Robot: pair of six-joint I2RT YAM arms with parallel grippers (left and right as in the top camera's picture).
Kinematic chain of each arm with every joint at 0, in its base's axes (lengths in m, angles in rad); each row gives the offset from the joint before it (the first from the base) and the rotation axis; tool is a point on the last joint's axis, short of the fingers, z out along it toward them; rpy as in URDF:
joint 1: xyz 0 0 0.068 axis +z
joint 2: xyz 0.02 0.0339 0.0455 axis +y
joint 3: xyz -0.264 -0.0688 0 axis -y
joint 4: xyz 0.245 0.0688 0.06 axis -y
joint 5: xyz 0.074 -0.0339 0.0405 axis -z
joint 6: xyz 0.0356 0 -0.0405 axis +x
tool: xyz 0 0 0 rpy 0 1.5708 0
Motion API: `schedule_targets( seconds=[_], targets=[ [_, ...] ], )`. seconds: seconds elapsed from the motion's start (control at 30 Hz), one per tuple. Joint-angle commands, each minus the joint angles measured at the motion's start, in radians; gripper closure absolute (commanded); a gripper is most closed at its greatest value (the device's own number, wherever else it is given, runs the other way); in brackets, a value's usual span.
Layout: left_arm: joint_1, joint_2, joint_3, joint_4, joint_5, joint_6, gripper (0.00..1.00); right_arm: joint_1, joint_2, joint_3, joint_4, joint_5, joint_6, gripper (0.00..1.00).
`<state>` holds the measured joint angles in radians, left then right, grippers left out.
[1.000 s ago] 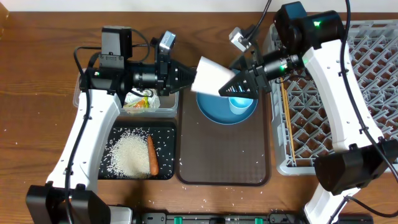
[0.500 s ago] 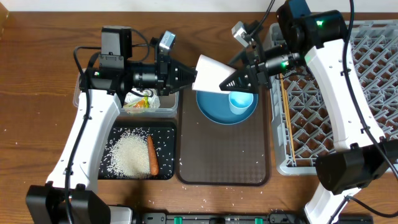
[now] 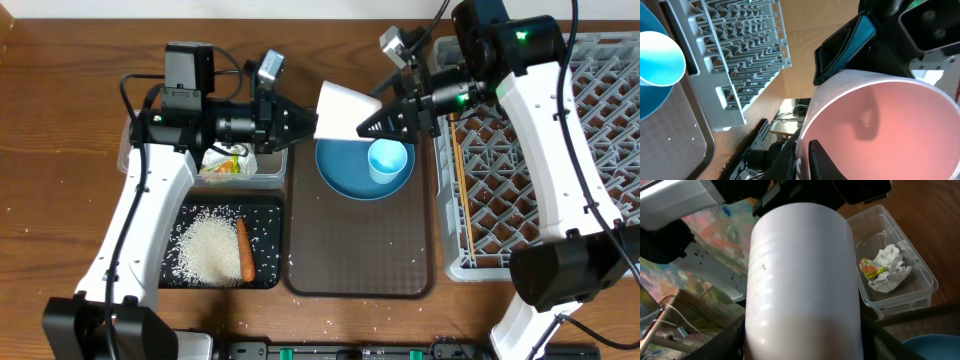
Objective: Sort waste into correct bins and load items into the dishwasher rack
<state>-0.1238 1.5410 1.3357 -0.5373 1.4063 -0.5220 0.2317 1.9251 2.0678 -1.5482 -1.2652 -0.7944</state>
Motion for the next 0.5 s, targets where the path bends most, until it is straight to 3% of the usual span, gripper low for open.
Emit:
schedule_targets(
  seconds=[0.0, 0.13, 0.3, 0.47],
  targets=[
    [-0.034, -0.01, 0.005, -0.002, 0.002, 0.031, 0.88, -0.013, -0.014, -0.002, 0.013, -0.056, -0.003, 0.54],
    [-0.039, -0.01, 0.005, -0.001, -0.012, 0.031, 0.88, -0.015, -0.014, -0.002, 0.028, -0.057, -0.002, 0.54],
    [-0.039, -0.01, 0.005, -0.001, -0.06, 0.031, 0.7, -0.023, -0.014, -0.002, 0.056, -0.056, 0.042, 0.57],
    [-0.029, -0.01, 0.005, -0.001, -0.259, 0.031, 0.47, -0.036, -0.014, -0.002, 0.057, -0.054, 0.057, 0.58]
  ],
)
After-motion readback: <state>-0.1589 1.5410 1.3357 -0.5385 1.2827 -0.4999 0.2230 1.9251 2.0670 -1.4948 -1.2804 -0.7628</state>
